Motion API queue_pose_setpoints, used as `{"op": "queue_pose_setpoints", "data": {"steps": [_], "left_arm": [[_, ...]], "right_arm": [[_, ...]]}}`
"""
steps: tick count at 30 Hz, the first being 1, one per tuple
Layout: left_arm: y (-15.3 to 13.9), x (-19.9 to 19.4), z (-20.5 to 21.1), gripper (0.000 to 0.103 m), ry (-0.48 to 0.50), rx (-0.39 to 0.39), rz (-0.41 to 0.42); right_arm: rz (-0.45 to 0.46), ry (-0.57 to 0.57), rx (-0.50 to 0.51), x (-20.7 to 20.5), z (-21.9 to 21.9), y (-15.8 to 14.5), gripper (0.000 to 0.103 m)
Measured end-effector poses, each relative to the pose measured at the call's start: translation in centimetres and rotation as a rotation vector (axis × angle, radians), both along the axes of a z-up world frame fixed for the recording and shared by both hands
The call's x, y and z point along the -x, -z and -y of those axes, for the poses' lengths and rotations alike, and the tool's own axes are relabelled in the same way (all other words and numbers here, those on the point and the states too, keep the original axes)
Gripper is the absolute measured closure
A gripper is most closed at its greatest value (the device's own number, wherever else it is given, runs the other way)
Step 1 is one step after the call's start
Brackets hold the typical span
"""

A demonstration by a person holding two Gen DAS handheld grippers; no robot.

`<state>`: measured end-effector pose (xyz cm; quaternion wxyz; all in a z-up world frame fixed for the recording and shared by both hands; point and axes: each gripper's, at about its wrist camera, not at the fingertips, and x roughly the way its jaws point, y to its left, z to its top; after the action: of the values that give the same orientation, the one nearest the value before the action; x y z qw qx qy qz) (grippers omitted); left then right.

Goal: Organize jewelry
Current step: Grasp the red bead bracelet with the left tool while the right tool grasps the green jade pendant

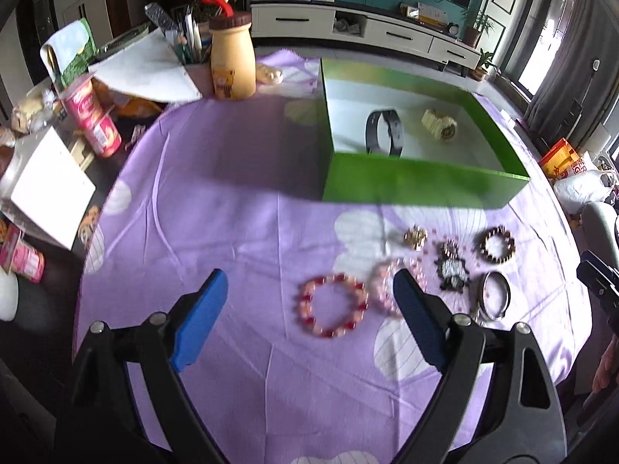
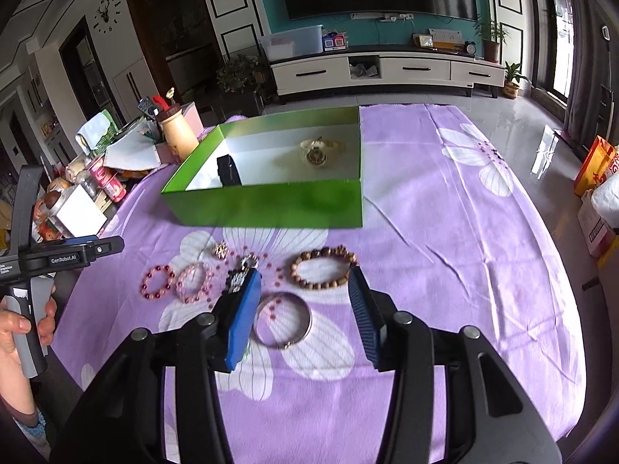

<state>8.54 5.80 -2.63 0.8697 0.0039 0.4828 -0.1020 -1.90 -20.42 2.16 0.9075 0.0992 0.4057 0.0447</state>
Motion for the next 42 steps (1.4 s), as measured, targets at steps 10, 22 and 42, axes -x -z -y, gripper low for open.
{"op": "queue_pose_setpoints", "data": {"steps": [10,22,42], "left_arm": [[3.0,3.2,-0.8,0.015,0.050,0.028,-0.047],[5.4,1.8,-0.9,0.053,0.055,0.050,-0.081],[6.9,-0.8,0.4,0.095,0.102,-0.073,-0.024]], "right_arm": [[-0.085,-0.111,-0.043,2.3,-3.4,3.2,0.055],[-0.160,-0.175,-0.055,1.6,-7.3,7.6,0.056],[-0.150,-0.163,0.049,-2.6,-9.4,8.8,0.069]]}}
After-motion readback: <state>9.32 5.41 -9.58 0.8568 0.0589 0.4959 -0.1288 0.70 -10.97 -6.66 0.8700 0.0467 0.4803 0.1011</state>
